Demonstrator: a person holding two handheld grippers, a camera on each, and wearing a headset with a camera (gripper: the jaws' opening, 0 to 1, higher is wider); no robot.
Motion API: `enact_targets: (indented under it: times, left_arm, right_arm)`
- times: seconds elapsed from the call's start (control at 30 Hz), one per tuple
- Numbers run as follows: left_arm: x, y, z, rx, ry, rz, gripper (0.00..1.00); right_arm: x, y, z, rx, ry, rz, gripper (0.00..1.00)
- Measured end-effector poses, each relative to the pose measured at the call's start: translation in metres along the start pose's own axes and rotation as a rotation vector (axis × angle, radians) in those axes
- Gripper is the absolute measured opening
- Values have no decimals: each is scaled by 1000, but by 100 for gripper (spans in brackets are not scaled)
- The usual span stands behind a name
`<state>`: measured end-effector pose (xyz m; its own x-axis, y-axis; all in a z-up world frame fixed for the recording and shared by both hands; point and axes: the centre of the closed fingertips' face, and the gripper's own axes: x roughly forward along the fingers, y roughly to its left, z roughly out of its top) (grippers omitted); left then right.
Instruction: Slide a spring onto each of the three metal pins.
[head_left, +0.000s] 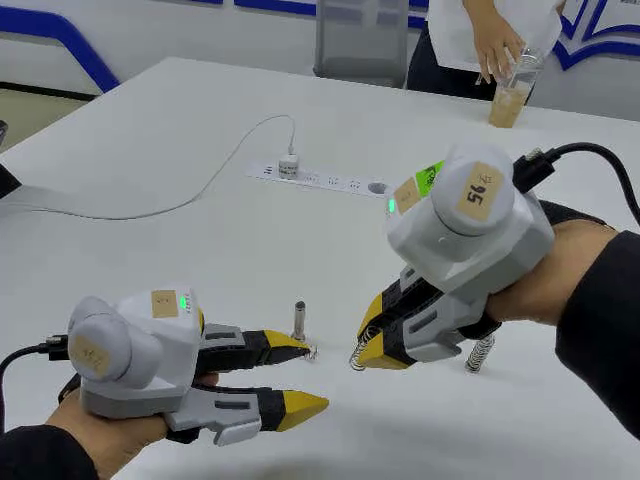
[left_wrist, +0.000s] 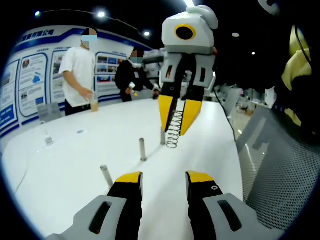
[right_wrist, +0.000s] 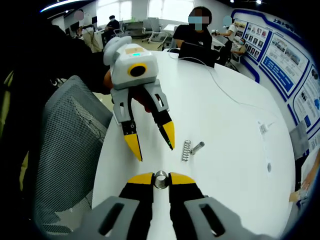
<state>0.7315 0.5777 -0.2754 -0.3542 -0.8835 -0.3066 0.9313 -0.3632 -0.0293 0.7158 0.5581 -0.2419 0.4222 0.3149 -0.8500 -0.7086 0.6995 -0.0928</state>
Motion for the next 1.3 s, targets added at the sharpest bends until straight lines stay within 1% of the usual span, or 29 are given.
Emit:
enact_targets:
  times: [0.33,0.6,0.9,1.3]
  left_arm:
    - [-10,10,-5,-25,1,42,41]
    - [-15,13,-9,-43,5,63,44]
    - [-17,14,-9,-51,8,69,46]
    - [-16,13,-9,-53,7,69,49]
  right_arm:
    - [-11,-15,-11,21,16,-35,12]
    - [-16,-27,-20,39,28,-57,12]
    - [-23,-43,-28,62,40,-91,12]
    - [-19,-58,-39,81,70,-116,12]
